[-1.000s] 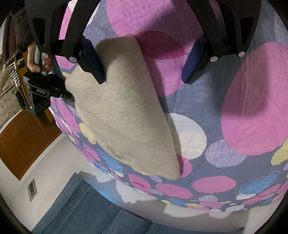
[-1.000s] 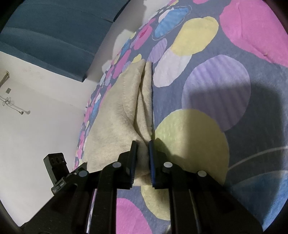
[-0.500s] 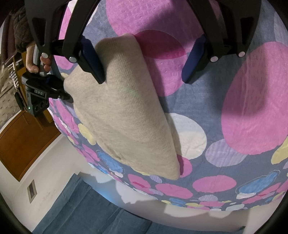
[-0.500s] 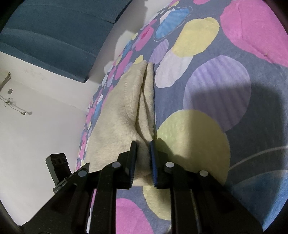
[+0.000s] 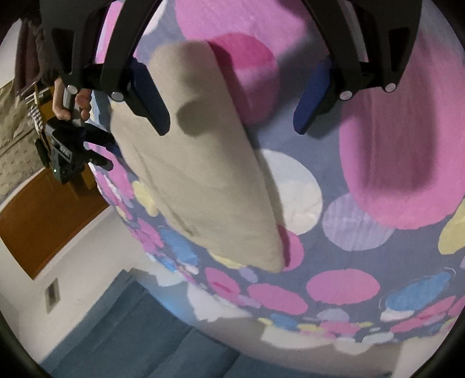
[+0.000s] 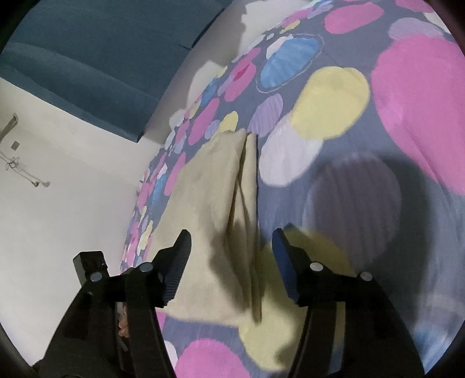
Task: Fold small clothes
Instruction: 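Open the right gripper and lift it off the bundle edge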
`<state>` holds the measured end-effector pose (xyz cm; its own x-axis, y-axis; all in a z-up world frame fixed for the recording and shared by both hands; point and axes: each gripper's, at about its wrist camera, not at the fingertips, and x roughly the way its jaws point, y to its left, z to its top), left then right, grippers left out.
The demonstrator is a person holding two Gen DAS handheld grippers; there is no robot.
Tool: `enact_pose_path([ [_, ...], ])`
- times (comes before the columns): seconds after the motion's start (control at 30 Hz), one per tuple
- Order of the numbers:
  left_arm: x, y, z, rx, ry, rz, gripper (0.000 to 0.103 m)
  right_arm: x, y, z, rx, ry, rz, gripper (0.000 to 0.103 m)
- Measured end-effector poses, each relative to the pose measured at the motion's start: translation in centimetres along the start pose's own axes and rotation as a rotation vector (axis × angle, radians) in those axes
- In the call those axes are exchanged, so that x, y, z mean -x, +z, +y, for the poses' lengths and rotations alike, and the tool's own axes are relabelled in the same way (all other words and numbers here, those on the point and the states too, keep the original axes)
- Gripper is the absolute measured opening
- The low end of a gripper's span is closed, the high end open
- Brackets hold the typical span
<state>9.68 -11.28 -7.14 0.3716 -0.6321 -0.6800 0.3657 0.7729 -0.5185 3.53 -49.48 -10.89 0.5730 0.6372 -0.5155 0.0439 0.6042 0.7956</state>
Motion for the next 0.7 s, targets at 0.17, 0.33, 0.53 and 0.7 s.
enact_pose_path([
  [0.17, -3.0, 2.7, 2.4, 0.076, -0.051, 0.052, 0.086, -4.2, 3.6, -0.4, 0.001, -0.035, 0.06, 0.058],
  [0.33, -5.1, 5.3, 3.3, 0.091, -0.1, 0.06, 0.086, -7.7, 6.3, -0.4, 0.0, -0.02, 0.088, 0.058],
  [0.53, -7.2, 7.6, 4.5, 0.132, -0.195, 0.032, 0.085, -10.8, 7.8, 0.1, 0.017, 0.039, 0.127, 0.058],
  [0.7, -8.1, 8.2, 3.8, 0.081, -0.168, 0.03, 0.075, -12.1, 8.1, 0.6, 0.057, 0.086, 0.16, 0.058],
])
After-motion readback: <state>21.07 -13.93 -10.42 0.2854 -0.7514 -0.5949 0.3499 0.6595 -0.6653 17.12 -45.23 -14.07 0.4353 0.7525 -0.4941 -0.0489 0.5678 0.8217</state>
